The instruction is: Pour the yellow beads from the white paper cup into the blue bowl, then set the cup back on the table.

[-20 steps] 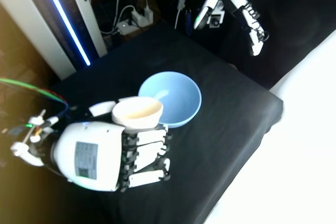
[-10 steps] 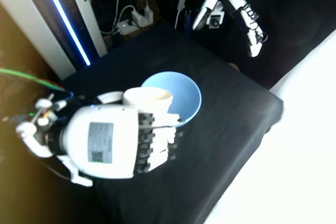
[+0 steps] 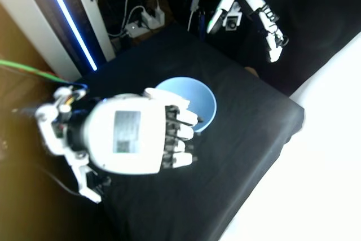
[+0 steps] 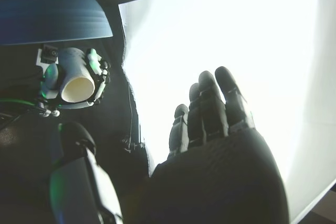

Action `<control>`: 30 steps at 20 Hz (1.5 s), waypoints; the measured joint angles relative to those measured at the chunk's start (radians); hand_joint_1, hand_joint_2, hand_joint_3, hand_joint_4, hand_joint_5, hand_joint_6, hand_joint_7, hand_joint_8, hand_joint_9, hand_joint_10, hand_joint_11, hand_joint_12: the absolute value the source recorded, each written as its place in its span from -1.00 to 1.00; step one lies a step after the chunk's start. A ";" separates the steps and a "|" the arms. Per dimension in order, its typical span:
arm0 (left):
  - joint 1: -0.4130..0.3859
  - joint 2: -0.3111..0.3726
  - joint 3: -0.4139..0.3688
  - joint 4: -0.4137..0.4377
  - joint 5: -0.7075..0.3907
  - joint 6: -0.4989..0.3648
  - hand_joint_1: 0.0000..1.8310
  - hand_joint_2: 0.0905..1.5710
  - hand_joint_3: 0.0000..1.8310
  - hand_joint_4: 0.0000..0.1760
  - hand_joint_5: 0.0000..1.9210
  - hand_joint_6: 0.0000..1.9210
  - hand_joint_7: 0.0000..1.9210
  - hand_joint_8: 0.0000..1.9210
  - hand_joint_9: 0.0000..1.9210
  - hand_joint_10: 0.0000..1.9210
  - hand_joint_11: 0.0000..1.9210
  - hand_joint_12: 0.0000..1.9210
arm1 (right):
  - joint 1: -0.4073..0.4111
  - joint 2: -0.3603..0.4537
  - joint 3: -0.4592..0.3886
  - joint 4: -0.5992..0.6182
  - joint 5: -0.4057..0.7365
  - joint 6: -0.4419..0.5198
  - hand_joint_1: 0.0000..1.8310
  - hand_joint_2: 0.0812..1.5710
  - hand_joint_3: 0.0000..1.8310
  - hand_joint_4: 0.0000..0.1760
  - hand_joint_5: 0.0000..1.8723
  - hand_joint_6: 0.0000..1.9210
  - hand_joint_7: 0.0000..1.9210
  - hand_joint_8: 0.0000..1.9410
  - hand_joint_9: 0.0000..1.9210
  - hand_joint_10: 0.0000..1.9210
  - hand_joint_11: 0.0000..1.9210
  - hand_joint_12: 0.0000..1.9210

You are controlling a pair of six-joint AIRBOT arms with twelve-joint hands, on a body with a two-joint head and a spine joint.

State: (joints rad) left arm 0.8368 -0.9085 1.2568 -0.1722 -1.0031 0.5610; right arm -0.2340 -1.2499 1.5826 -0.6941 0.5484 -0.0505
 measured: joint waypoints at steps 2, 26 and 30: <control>0.000 0.000 0.000 0.001 0.011 0.000 -0.47 -0.09 -1.00 0.66 -0.90 -0.99 -0.73 -0.99 -0.64 -0.99 -1.00 -0.21 | 0.032 0.002 -0.010 -0.053 -0.022 0.002 0.36 0.30 -1.00 -0.84 0.22 -0.34 0.19 -0.19 0.17 0.64 0.15 0.99; -0.011 -0.006 0.002 0.016 0.027 0.000 -0.49 -0.08 -1.00 0.50 -0.92 -1.00 -0.75 -1.00 -0.65 -1.00 -0.99 -0.20 | 0.082 0.007 -0.043 -0.242 -0.106 0.002 0.37 0.28 -1.00 -0.71 0.23 -0.33 0.26 -0.34 0.27 0.73 0.29 1.00; -0.012 -0.006 0.002 0.016 0.027 0.000 -0.48 -0.08 -1.00 0.48 -0.91 -1.00 -0.72 -0.99 -0.64 -1.00 -1.00 -0.20 | 0.082 0.015 -0.047 -0.219 -0.105 0.002 0.38 0.27 -1.00 -0.94 0.22 -0.33 0.32 -0.43 0.30 0.77 0.33 1.00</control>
State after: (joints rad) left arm 0.8246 -0.9146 1.2591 -0.1566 -0.9764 0.5610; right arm -0.1516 -1.2346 1.5352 -0.9127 0.4435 -0.0483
